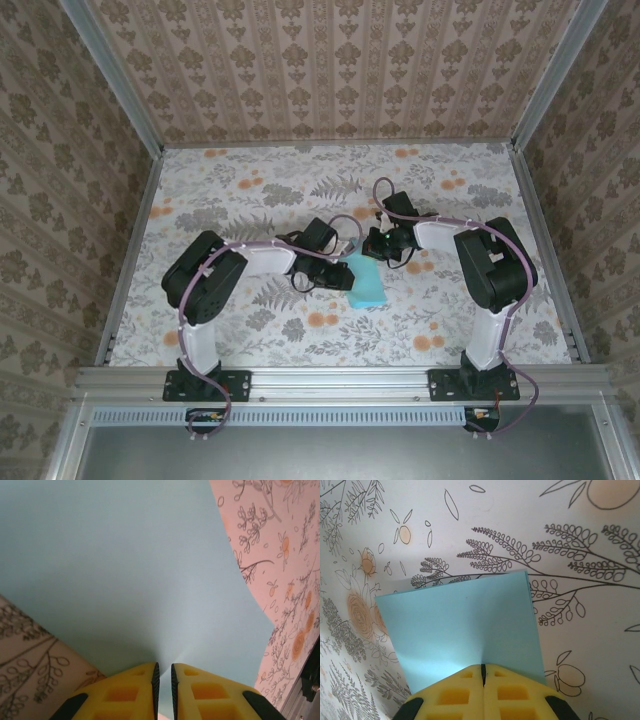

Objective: Fold a paper plane with a square sheet of paper (fold left side to right side)
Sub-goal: First fold the square sheet of paper in half at the center of the table.

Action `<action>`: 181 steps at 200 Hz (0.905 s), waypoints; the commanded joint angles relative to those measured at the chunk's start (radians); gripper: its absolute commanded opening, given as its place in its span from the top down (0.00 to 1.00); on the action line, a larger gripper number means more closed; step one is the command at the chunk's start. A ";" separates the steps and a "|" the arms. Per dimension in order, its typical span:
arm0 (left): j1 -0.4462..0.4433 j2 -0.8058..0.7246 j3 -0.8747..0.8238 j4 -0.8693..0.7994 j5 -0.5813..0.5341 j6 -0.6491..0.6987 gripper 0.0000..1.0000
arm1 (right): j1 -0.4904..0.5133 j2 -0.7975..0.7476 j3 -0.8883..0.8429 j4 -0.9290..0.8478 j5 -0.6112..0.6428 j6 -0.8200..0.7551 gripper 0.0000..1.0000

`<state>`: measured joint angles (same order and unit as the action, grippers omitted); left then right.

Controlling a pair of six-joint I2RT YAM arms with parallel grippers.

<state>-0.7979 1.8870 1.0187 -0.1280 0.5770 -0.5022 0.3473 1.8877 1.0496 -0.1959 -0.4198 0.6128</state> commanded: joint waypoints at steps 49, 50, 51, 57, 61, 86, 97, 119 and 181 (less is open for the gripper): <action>-0.052 -0.056 -0.055 -0.039 0.026 0.008 0.83 | 0.006 0.063 -0.011 -0.108 0.088 0.004 0.95; -0.053 -0.057 -0.056 -0.038 0.026 0.007 0.83 | 0.007 0.063 -0.010 -0.108 0.088 0.004 0.95; -0.054 -0.057 -0.056 -0.038 0.026 0.007 0.83 | 0.006 0.063 -0.011 -0.107 0.088 0.004 0.95; -0.056 -0.060 -0.062 -0.036 0.025 0.002 0.83 | 0.007 0.063 -0.011 -0.107 0.089 0.004 0.95; -0.057 -0.061 -0.064 -0.033 0.024 0.001 0.83 | 0.007 0.063 -0.011 -0.108 0.088 0.002 0.95; -0.071 -0.075 -0.082 -0.020 0.023 -0.012 0.82 | 0.006 0.061 -0.014 -0.106 0.090 0.002 0.95; -0.077 -0.079 -0.086 -0.018 0.024 -0.014 0.82 | 0.006 0.060 -0.014 -0.106 0.089 0.003 0.95; -0.088 -0.083 -0.090 -0.018 0.019 -0.016 0.82 | 0.006 0.059 -0.019 -0.103 0.090 0.004 0.95; -0.107 -0.095 -0.089 -0.023 0.013 -0.019 0.82 | 0.006 0.056 -0.029 -0.099 0.092 0.005 0.95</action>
<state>-0.8864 1.8294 0.9432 -0.1265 0.5797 -0.5060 0.3473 1.8900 1.0546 -0.2054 -0.4187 0.6132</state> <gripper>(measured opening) 0.179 0.055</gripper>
